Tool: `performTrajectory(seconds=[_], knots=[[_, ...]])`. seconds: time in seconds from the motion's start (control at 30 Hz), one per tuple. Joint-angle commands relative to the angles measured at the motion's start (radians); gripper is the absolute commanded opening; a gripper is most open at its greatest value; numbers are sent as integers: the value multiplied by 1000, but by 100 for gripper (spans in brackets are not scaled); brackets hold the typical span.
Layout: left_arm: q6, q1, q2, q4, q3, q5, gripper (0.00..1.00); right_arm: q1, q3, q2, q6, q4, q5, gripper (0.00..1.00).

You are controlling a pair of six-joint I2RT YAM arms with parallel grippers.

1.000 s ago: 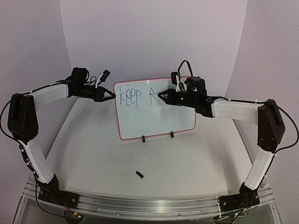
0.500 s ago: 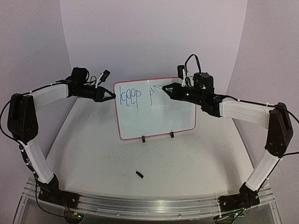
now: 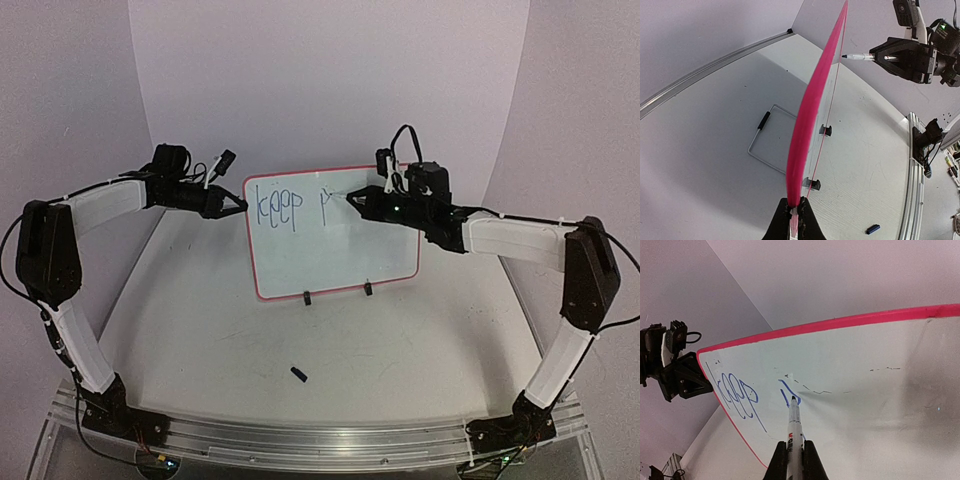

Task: Write a sentence on the whiteboard
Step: Write a sentence on the whiteboard stand.

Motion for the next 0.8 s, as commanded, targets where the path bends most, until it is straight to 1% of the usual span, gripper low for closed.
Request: performTrajectory(seconds=[0.0, 0.5, 0.77], knots=[[21, -15, -23, -62, 14, -5, 0, -2, 51, 15, -10, 17, 21, 0], [21, -17, -23, -61, 14, -3, 0, -11, 58, 32, 1, 10, 40, 0], [20, -18, -22, -61, 15, -1, 0, -11, 3, 8, 2, -8, 42, 0]])
